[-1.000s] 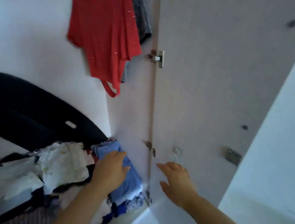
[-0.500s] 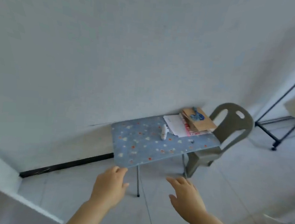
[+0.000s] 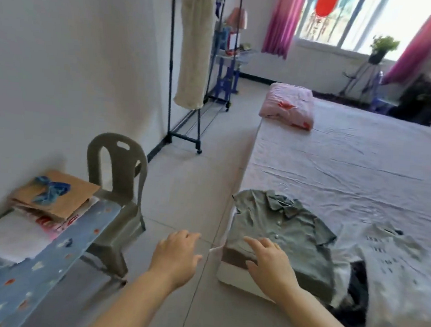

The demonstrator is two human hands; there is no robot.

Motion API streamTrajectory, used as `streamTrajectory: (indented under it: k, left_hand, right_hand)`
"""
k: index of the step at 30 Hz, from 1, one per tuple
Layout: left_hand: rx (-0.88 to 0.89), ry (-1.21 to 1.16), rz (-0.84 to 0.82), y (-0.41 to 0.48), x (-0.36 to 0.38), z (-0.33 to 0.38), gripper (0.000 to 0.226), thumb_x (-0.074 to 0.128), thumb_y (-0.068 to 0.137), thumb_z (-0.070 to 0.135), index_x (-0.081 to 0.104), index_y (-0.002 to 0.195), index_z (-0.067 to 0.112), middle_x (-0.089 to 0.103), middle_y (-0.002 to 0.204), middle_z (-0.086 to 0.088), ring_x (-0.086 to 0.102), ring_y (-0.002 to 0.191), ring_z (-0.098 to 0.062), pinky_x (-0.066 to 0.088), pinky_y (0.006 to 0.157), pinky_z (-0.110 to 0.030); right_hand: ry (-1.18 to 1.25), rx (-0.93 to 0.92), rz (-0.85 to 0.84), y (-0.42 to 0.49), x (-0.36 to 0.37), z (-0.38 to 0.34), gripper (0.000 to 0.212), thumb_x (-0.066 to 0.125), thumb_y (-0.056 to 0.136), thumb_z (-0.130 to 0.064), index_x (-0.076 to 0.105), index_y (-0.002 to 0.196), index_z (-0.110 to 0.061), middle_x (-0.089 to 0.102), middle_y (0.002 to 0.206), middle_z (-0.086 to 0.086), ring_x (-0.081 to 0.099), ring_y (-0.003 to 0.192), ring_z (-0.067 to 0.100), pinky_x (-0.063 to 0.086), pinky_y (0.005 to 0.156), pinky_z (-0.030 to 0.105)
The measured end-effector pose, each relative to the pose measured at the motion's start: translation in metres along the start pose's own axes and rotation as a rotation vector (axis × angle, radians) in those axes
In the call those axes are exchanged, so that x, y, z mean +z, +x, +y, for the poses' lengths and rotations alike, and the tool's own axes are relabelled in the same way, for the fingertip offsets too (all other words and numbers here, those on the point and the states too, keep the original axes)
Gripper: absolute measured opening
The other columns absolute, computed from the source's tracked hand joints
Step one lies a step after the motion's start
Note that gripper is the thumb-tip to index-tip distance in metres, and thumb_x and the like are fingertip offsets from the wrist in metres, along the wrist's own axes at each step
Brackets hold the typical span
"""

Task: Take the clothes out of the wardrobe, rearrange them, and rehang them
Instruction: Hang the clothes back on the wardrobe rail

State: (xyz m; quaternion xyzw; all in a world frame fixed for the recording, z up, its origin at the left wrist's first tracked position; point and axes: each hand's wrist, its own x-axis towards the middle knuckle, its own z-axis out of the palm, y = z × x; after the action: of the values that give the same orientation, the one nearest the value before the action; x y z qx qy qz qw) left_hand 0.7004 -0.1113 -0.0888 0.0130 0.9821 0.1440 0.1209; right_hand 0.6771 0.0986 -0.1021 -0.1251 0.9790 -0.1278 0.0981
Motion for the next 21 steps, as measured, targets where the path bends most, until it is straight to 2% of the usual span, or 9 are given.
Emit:
streamTrajectory:
  k: [5,11,16,21]
  left_hand:
    - [0.223,0.028,-0.059,0.087,0.000,0.047,0.047,0.046,0.093,0.038,0.037,0.136,0.023,0.045,0.134,-0.002,0.043,0.122,-0.022,0.035,0.099,-0.034]
    - [0.400,0.022,-0.130,0.169,-0.006,0.079,0.046,0.048,0.092,0.037,0.038,0.136,0.024,0.046,0.134,0.000,0.045,0.119,-0.021,0.038,0.097,-0.034]
    - [0.462,0.007,-0.161,0.218,-0.012,0.096,0.046,0.047,0.093,0.037,0.038,0.136,0.025,0.044,0.135,0.001,0.044,0.121,-0.020,0.036,0.100,-0.033]
    - [0.457,-0.016,-0.173,0.272,-0.006,0.109,0.044,0.047,0.093,0.035,0.039,0.135,0.026,0.046,0.132,0.001,0.047,0.118,-0.019,0.037,0.098,-0.033]
  right_hand:
    - [0.031,0.219,0.063,0.025,-0.013,0.057,0.055,0.051,0.091,-0.026,0.032,0.142,-0.029,0.043,0.137,-0.003,0.039,0.125,0.018,0.031,0.105,0.027]
    - [0.076,0.435,0.100,0.049,-0.022,0.089,0.054,0.050,0.091,-0.026,0.033,0.142,-0.030,0.045,0.134,-0.003,0.042,0.123,0.017,0.034,0.102,0.028]
    - [0.100,0.530,0.100,0.076,-0.030,0.110,0.053,0.050,0.091,-0.028,0.033,0.141,-0.031,0.043,0.134,-0.004,0.041,0.124,0.016,0.033,0.101,0.030]
    - [0.147,0.531,0.086,0.123,-0.037,0.145,0.051,0.049,0.093,-0.029,0.034,0.141,-0.029,0.045,0.132,-0.004,0.042,0.121,0.016,0.035,0.102,0.031]
